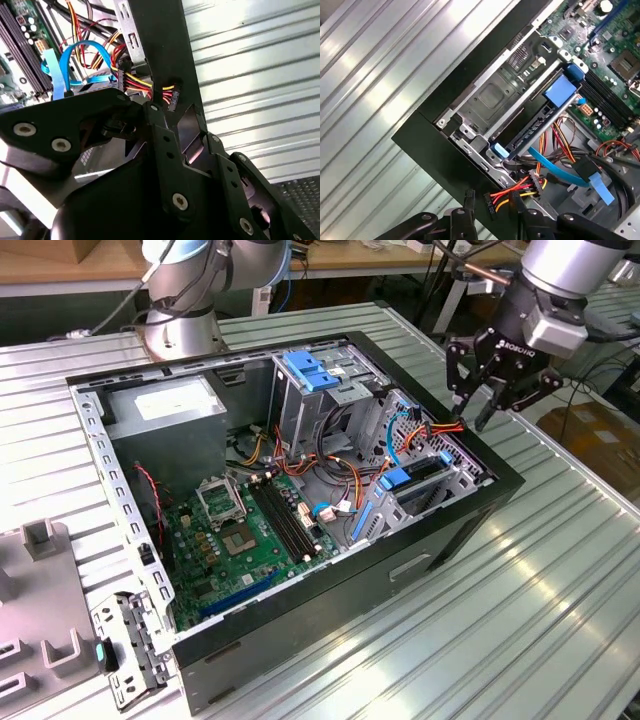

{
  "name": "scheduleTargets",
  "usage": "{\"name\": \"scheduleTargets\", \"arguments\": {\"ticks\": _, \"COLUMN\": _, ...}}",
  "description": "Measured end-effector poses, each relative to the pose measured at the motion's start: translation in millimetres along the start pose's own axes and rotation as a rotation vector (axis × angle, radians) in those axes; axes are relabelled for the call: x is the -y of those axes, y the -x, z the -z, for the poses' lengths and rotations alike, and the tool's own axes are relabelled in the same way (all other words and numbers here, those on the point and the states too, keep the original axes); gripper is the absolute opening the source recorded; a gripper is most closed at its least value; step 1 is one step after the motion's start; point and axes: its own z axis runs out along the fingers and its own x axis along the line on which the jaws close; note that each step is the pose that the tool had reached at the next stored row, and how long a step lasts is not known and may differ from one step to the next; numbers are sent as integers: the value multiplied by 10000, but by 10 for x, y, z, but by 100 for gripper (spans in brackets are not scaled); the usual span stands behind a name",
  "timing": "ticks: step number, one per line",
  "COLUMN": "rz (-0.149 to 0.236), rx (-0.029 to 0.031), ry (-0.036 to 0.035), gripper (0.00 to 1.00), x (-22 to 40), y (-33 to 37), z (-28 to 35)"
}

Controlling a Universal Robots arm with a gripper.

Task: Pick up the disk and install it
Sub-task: 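Insert the first disk wire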

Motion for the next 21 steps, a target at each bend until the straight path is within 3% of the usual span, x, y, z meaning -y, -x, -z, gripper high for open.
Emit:
{"name": "scheduleTargets", "arguments": {"ticks": 2, "rz": 617, "rx": 2, "ry": 4, "gripper": 40, "x": 15, "y": -4, "z": -38}}
{"name": "scheduleTargets", "arguments": {"ticks": 4, "rz": 708, "rx": 2, "ry": 4, "gripper": 40, "x": 33, "y": -2, "z": -45}}
{"name": "scheduleTargets", "arguments": {"ticks": 6, "rz": 1279, "rx": 8, "ry": 3, "gripper": 40, "x": 33, "y": -2, "z": -57}}
{"name": "scheduleTargets", "arguments": {"ticks": 7, "rz": 1367, "rx": 9, "ry": 3, "gripper": 40, "x": 33, "y": -2, "z": -57}}
{"name": "scheduleTargets", "arguments": {"ticks": 10, "rz": 1379, "rx": 11, "ry": 0, "gripper": 40, "x": 34, "y": -2, "z": -65}}
{"name": "scheduleTargets", "arguments": {"ticks": 11, "rz": 1381, "rx": 8, "ry": 2, "gripper": 31, "x": 33, "y": -2, "z": -66}}
{"name": "scheduleTargets", "arguments": {"ticks": 13, "rz": 1382, "rx": 9, "ry": 1, "gripper": 30, "x": 33, "y": -2, "z": -66}}
{"name": "scheduleTargets", "arguments": {"ticks": 14, "rz": 1382, "rx": 10, "ry": 0, "gripper": 17, "x": 34, "y": -2, "z": -39}}
{"name": "scheduleTargets", "arguments": {"ticks": 15, "rz": 1382, "rx": 8, "ry": 2, "gripper": 16, "x": 34, "y": -3, "z": -7}}
{"name": "scheduleTargets", "arguments": {"ticks": 18, "rz": 1344, "rx": 8, "ry": 3, "gripper": 16, "x": 34, "y": -2, "z": -7}}
{"name": "scheduleTargets", "arguments": {"ticks": 21, "rz": 1055, "rx": 4, "ry": 4, "gripper": 16, "x": 4, "y": 28, "z": -9}}
